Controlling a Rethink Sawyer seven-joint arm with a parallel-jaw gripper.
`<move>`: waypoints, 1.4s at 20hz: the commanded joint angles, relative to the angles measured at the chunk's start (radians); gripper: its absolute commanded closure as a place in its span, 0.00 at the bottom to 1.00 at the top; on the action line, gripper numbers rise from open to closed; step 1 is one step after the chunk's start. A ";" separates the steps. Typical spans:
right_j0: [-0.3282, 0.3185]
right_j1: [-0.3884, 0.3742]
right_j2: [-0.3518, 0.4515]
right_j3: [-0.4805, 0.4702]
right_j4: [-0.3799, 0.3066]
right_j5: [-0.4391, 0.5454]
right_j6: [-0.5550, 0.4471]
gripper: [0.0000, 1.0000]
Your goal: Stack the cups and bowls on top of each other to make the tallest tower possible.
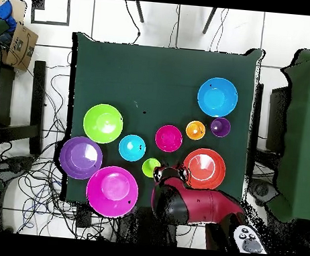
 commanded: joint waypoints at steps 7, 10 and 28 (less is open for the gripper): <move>0.053 0.059 -0.006 0.058 -0.058 0.043 0.080 0.00; 0.047 0.046 0.004 0.078 -0.047 0.052 0.083 0.00; 0.061 0.002 0.040 0.129 0.008 0.068 0.108 0.00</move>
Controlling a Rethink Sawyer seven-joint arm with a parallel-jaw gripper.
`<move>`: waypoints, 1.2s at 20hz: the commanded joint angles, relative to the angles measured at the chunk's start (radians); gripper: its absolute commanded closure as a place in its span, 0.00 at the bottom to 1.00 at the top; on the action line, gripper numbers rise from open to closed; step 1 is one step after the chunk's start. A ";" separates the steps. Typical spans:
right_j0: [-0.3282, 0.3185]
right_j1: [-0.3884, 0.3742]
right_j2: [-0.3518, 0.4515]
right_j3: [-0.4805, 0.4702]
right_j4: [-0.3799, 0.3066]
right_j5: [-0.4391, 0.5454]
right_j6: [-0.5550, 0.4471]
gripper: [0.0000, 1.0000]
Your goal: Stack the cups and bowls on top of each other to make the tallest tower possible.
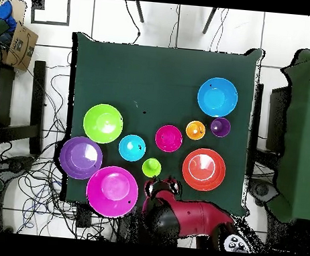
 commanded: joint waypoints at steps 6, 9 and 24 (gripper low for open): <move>0.043 0.035 0.053 0.017 0.015 0.060 0.109 0.00; 0.062 0.074 0.025 -0.004 -0.001 0.019 0.120 0.00; 0.090 0.219 -0.037 -0.105 -0.035 -0.098 0.106 0.00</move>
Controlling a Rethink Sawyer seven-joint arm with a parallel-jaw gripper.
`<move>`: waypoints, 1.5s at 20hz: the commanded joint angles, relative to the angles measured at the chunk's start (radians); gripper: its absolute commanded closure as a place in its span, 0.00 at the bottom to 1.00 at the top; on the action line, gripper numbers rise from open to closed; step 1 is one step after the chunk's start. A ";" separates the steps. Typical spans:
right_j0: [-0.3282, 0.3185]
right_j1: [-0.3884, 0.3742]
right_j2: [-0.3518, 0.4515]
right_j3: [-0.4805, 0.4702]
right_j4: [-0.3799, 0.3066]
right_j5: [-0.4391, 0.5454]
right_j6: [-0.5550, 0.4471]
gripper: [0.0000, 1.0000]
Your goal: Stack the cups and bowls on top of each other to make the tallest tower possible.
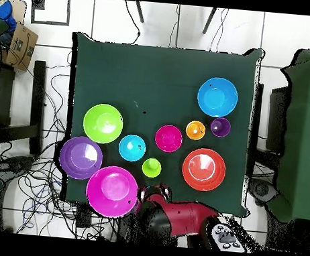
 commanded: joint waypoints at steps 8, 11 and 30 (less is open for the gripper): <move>-0.016 0.061 0.052 -0.103 -0.036 -0.018 0.082 0.00; -0.032 0.030 0.072 -0.089 -0.030 0.013 0.074 0.00; -0.037 -0.090 0.120 -0.043 0.021 0.097 0.079 0.00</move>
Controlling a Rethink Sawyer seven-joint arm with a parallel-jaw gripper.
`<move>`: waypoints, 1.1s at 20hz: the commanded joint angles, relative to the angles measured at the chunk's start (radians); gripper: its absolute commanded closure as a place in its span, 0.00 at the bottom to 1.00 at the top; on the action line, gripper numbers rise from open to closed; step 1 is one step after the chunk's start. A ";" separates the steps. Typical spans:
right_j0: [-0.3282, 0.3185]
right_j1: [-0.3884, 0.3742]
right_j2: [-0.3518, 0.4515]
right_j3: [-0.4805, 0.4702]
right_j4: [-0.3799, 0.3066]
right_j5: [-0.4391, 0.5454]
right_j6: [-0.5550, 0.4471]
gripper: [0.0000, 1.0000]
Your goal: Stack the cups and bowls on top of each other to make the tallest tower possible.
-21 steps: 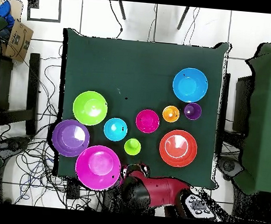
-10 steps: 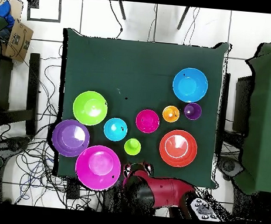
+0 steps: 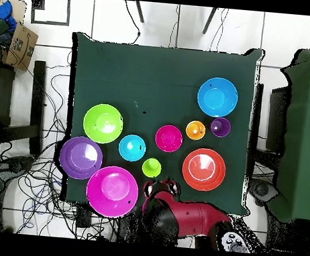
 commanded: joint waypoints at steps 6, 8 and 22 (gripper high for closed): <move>0.015 0.001 0.107 -0.046 0.027 0.101 0.084 0.00; 0.016 0.006 0.106 -0.047 0.026 0.096 0.087 0.00; 0.042 0.100 0.070 -0.116 -0.001 0.018 0.097 0.00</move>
